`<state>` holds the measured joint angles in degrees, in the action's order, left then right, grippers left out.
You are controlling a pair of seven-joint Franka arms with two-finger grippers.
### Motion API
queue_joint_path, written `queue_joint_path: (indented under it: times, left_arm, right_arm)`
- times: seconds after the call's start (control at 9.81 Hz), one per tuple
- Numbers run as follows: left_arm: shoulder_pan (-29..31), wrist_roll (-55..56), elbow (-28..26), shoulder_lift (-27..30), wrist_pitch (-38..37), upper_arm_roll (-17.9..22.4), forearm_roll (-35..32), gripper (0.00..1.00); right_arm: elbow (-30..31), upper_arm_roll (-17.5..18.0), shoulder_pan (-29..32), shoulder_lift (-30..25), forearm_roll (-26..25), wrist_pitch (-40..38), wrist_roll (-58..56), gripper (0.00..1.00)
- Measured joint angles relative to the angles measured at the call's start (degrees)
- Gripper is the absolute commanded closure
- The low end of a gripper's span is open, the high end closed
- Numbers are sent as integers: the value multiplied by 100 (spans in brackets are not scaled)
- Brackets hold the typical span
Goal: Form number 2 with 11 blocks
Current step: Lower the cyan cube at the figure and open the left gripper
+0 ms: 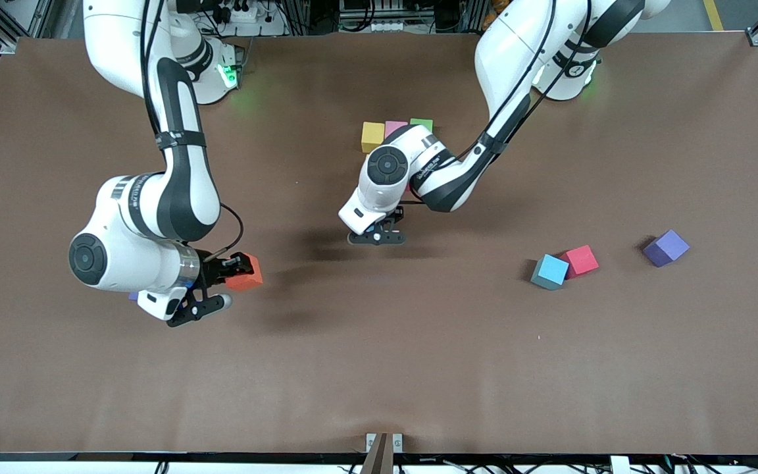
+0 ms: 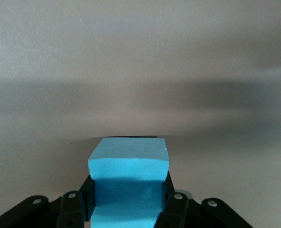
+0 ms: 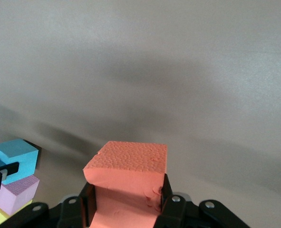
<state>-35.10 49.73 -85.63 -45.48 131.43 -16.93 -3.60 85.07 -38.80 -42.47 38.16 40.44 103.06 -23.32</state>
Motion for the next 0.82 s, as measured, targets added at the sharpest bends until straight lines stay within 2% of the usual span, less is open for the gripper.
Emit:
queue_joint_path:
  times: [0.82]
  left_arm:
    - [-74, 0, -21, 1, -120, 0, -35, 100]
  right_arm:
    - [72, -2, 6, 0, 5, 30, 25, 94]
